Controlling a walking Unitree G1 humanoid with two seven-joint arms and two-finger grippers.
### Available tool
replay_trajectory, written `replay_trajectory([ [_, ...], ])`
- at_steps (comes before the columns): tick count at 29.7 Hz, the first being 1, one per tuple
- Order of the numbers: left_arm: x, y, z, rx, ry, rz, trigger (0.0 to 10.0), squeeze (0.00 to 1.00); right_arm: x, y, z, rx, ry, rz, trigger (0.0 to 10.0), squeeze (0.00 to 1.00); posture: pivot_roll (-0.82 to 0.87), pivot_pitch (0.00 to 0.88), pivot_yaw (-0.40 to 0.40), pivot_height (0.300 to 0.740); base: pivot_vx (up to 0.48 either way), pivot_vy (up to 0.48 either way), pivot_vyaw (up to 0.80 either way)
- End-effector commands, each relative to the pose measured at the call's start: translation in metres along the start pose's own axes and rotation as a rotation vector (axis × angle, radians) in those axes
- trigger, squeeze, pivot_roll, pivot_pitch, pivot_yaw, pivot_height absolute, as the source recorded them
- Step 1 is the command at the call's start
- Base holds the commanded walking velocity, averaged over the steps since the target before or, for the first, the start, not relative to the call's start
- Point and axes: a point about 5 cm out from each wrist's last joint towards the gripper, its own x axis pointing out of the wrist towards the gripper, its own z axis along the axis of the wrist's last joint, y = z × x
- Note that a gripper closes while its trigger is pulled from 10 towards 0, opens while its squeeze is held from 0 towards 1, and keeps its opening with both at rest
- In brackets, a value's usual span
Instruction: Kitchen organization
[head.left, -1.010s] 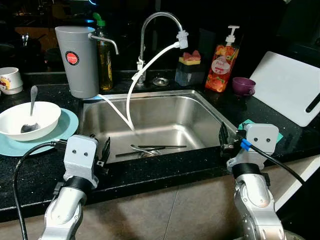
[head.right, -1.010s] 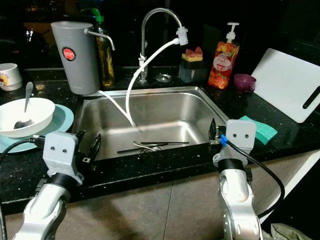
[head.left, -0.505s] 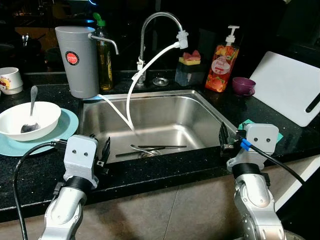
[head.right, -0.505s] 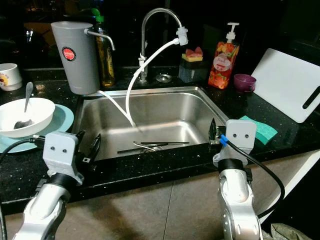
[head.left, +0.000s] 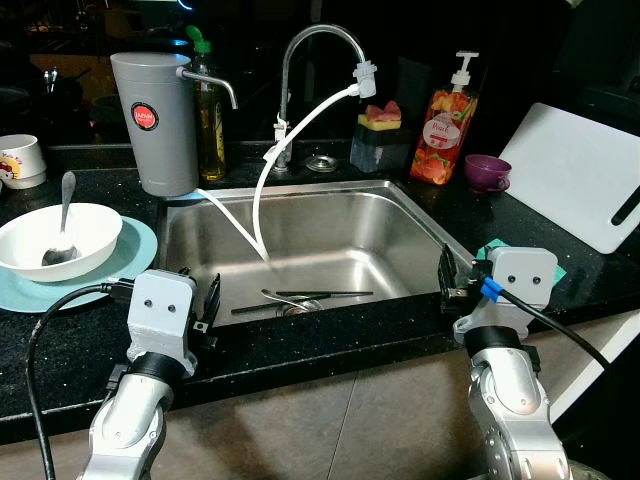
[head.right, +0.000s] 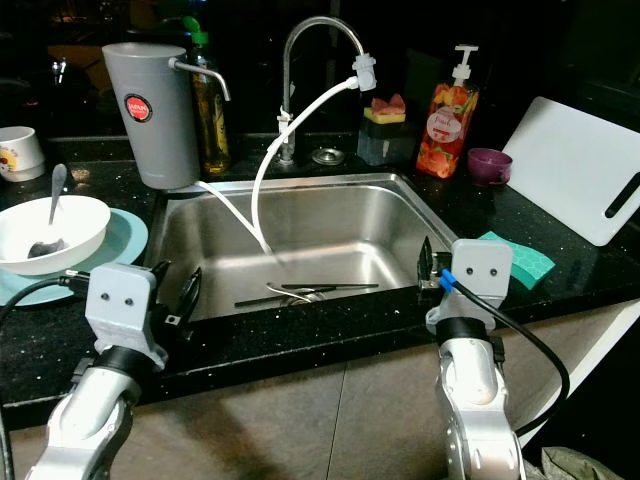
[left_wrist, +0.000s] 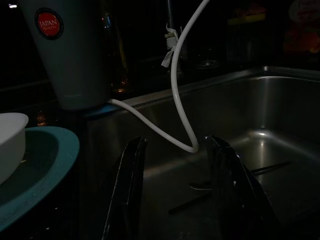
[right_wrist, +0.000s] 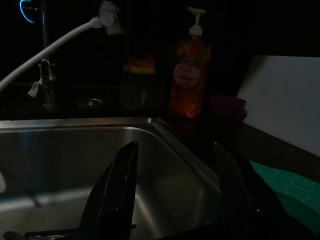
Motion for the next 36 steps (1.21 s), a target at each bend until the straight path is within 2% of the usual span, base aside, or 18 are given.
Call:
replay_trajectory([
  [1, -0.0009, -0.0024, -0.0022, -0.006, 0.006, -0.002, 10.0, 0.00, -0.0002, -0.0018, 0.0004, -0.003, -0.003, -0.006, 10.0, 0.00, 0.11, 0.108, -0.090, 0.740, 0.000, 0.000, 0.00],
  [36, 0.0011, -0.0032, -0.0018, -0.006, -0.002, -0.001, 10.0, 0.00, 0.0027, -0.0009, 0.0017, 0.000, -0.014, 0.000, 10.0, 0.00, 0.12, 0.095, -0.093, 0.740, 0.000, 0.000, 0.00],
])
